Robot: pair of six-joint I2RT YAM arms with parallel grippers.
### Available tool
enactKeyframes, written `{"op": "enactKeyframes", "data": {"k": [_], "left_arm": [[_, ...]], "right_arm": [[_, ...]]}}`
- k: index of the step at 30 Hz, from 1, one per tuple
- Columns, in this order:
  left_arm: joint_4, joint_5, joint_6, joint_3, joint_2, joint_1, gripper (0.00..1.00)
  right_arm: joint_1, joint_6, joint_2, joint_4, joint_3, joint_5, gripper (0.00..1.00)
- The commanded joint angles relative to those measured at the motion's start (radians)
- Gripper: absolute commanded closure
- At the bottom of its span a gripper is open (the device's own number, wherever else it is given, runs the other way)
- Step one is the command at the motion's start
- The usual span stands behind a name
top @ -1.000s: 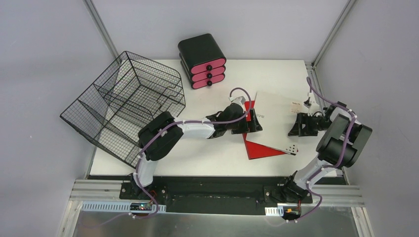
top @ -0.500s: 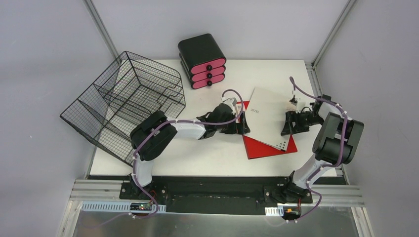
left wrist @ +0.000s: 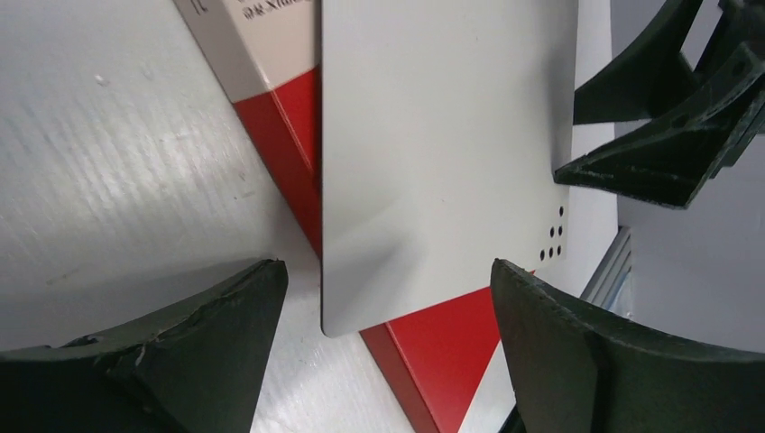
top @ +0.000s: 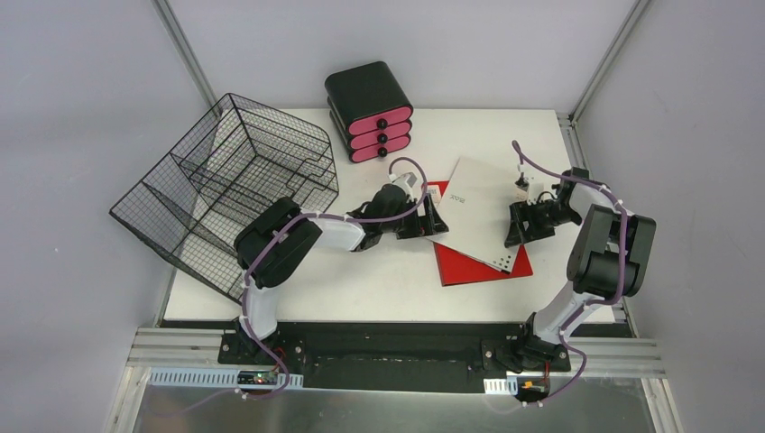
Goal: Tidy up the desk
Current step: Pick up the folder from the corner of the board.
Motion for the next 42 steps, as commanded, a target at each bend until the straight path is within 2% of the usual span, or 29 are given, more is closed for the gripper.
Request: {"op": "enactKeyframes", "data": {"k": [1,8,13,15,20,22,31,34,35,38,42], "left_arm": [[0.078,0.011,-0.086,-0.029,0.056,0.036,0.16],[0.187,0.113,-0.141,-0.032,0.094,0.04,0.41],[0.215,0.15,-0.151,-0.063,0.084,0.027,0.46],[0.227,0.161,-0.152,-0.068,0.08,0.021,0.52],[0.247,0.168,-0.149,-0.086,0.041,0.018,0.89],[0.228,0.16,-0.132,-0.09,0.014,0.019,1.0],[0.15,0.108,0.04,-0.125,-0.201,0.014,1.0],[0.14,0.1,0.128,-0.141,-0.283,0.014,1.0],[0.136,0.102,0.158,-0.146,-0.306,0.014,1.0],[0.094,0.121,0.264,-0.149,-0.381,0.014,1.0],[-0.028,0.138,0.442,-0.137,-0.466,0.014,1.0]], "right_arm": [[0.007,0.014,0.007,0.031,0.015,0.006,0.29],[0.006,0.024,-0.005,0.033,0.015,0.003,0.29],[0.004,0.029,-0.018,0.033,0.014,-0.012,0.29],[0.002,0.032,-0.026,0.033,0.014,-0.015,0.28],[-0.016,0.021,-0.062,0.009,0.014,-0.031,0.27],[-0.028,0.013,-0.083,-0.004,0.014,-0.037,0.26],[-0.137,-0.048,-0.258,-0.118,0.061,-0.102,0.17],[-0.163,-0.124,-0.304,-0.247,0.103,-0.186,0.14],[-0.163,-0.155,-0.314,-0.293,0.118,-0.229,0.08],[-0.16,-0.308,-0.328,-0.467,0.174,-0.347,0.01],[-0.115,-0.444,-0.328,-0.63,0.265,-0.412,0.01]]}}
